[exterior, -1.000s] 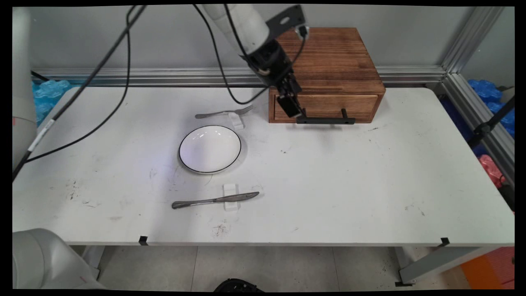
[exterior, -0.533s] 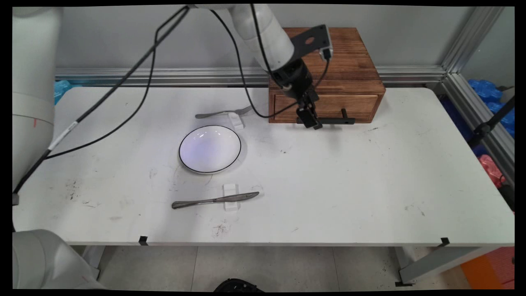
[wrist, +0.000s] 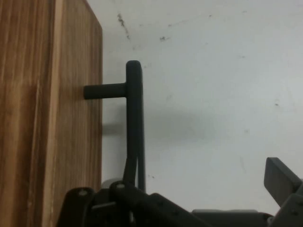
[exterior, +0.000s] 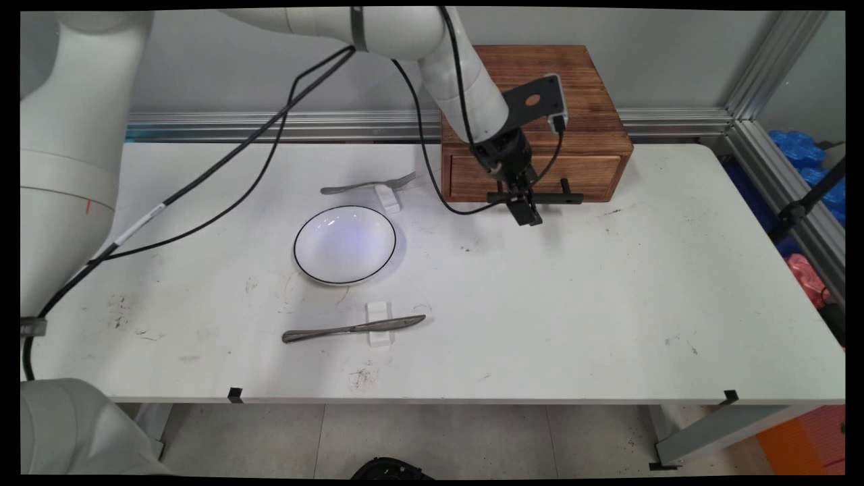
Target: Open the drawer
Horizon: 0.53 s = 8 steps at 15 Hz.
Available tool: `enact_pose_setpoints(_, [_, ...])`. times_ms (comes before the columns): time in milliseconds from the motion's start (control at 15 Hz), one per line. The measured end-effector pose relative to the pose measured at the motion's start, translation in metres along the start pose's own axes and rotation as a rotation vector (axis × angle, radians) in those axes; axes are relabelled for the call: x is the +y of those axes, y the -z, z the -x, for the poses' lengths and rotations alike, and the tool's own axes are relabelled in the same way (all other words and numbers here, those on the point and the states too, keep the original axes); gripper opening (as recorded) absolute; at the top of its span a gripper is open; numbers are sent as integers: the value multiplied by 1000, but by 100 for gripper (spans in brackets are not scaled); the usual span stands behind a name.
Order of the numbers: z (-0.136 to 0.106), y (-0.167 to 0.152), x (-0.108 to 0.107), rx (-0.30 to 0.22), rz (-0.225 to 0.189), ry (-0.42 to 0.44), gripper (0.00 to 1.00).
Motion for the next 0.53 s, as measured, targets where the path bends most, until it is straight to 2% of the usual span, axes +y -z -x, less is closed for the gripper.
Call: enact_pose_setpoints(533, [0,-30,-7,-18,-27,15,100])
